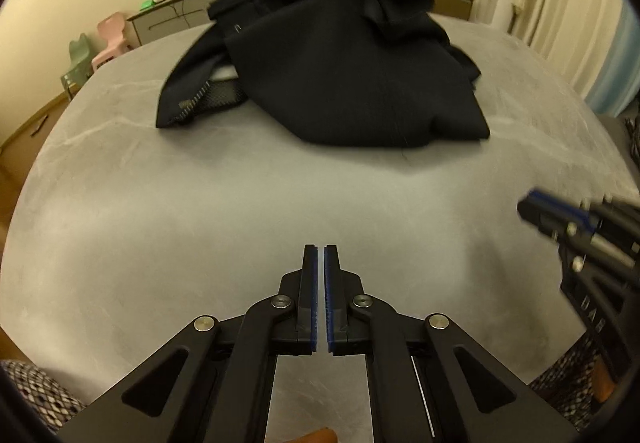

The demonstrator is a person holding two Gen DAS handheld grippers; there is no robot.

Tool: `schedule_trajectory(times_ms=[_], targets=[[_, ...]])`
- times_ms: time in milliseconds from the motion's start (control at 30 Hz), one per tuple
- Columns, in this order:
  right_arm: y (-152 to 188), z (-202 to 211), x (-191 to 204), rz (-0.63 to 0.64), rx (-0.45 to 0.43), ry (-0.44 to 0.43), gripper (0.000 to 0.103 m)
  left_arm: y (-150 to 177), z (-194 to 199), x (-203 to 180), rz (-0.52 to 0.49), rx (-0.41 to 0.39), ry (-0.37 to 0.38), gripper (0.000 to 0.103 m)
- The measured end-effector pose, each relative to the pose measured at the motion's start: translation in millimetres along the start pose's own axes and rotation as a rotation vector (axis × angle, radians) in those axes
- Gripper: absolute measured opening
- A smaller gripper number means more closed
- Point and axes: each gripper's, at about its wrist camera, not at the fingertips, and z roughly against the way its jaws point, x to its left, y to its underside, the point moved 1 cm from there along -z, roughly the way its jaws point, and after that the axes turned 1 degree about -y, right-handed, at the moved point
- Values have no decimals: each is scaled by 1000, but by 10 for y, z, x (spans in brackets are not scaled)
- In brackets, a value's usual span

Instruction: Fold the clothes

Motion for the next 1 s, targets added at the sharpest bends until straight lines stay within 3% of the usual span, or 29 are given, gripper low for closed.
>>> schedule_trajectory(times_ms=[33,67,100,133,167,200,367,500,567,633,667,733,767,800,833,900,1000], targets=[[-8,6,-7,-5,1,-8,9,-49,20,33,6,-7,11,13],[-37,6,-23,-12,4,-17,16,-125,19,71,7,-8,34,45],[-96,-1,-54,-21,11,-25,34,-201,19,108,8,-10,57,65],[-155,-8,-85,-29,17,-34,43,-284,24,161,16,-6,75,82],[-238,-3,-124,-38,15,-40,54,-402,-6,260,50,8,120,82],[-352,17,-172,-44,1,-41,58,-520,-35,359,85,22,164,82],[-993,-9,-283,24,-54,18,73,-1065,-586,868,198,181,207,81],[-1398,-382,-235,124,-47,45,77,-1501,-836,987,141,108,101,81],[-1497,-654,-183,162,-29,26,77,-1612,-1077,1012,138,116,77,81],[-1502,-940,-156,191,-1,28,77,-1666,-1330,1011,157,123,127,81],[-1486,-1078,-160,200,21,30,74,-1663,-1421,988,172,116,165,81],[-1436,-1279,-236,194,80,12,24,-1680,-1469,914,197,59,208,78],[-1433,-1336,-306,179,108,8,5,-1717,-1440,883,199,27,227,47],[-1463,-1317,-405,150,110,8,3,-1766,-1385,904,206,24,244,24],[-1523,-1234,-510,116,86,8,1,-1824,-1202,1008,230,-26,272,14],[-1700,-831,-764,35,-28,-6,1,-1940,-834,1218,279,-124,327,13],[-1921,-34,-1169,-80,-238,-22,1,-1988,-31,1652,344,-325,305,10]])
